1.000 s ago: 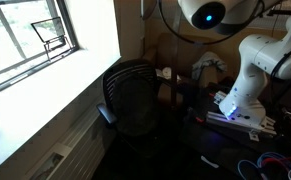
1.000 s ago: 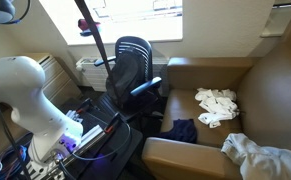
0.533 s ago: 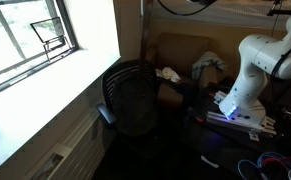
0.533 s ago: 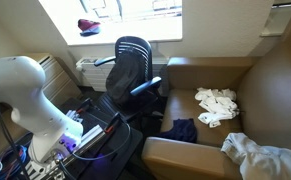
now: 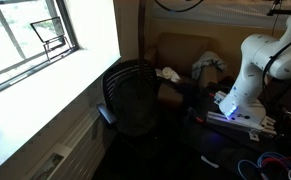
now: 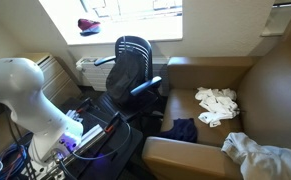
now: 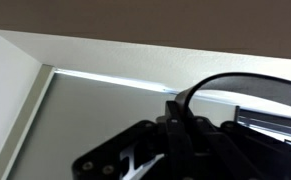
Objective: Take the belt off the seat and put it on the back of the chair
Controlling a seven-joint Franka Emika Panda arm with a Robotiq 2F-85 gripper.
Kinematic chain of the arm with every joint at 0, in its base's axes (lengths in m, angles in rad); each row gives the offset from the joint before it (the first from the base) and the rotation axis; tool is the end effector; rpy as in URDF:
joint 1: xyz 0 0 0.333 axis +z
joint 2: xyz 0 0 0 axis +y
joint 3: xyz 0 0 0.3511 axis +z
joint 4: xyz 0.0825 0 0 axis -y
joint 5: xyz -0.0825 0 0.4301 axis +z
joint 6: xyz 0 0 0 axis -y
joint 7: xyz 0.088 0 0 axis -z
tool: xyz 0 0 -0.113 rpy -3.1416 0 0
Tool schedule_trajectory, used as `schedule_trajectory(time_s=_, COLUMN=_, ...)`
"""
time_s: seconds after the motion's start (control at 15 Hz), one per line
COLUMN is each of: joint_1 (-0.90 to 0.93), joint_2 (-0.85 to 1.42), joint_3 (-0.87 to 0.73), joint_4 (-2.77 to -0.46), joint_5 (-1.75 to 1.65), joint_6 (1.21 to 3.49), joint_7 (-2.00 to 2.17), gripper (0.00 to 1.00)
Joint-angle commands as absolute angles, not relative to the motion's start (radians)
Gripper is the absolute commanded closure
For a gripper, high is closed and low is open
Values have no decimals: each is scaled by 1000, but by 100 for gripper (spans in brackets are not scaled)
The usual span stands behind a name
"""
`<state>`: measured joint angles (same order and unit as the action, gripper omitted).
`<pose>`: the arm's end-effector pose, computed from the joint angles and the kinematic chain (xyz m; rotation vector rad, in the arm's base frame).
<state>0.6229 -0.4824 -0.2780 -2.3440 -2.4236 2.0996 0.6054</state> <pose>0.4821 0.1119 0.6236 0.9866 0.7291 0.9949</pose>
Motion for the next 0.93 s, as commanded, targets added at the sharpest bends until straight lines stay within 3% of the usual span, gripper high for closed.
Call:
schedule_trajectory(time_s=0.0, joint_1=447, joint_2=-518, joint_3=-222, joint_4=-2244, joint_5=-2571, joint_6=2194, joint_7=798, gripper=99)
schedule_trajectory(time_s=0.4, joint_1=330, joint_2=-340, joint_3=-216, joint_4=-1975, joint_5=-2495, joint_6=2266, joint_7=1047, gripper=99)
schedule_trajectory(time_s=0.47, joint_1=289, joint_2=-447, joint_3=-179, joint_4=-2068, joint_5=-2536, joint_6=2247, joint_7=1029, gripper=96)
schedule_trajectory(time_s=0.87, joint_1=249, joint_2=-361, joint_3=-156, joint_4=-2024, joint_5=-2468, joint_6=2224, joint_7=1036, gripper=99)
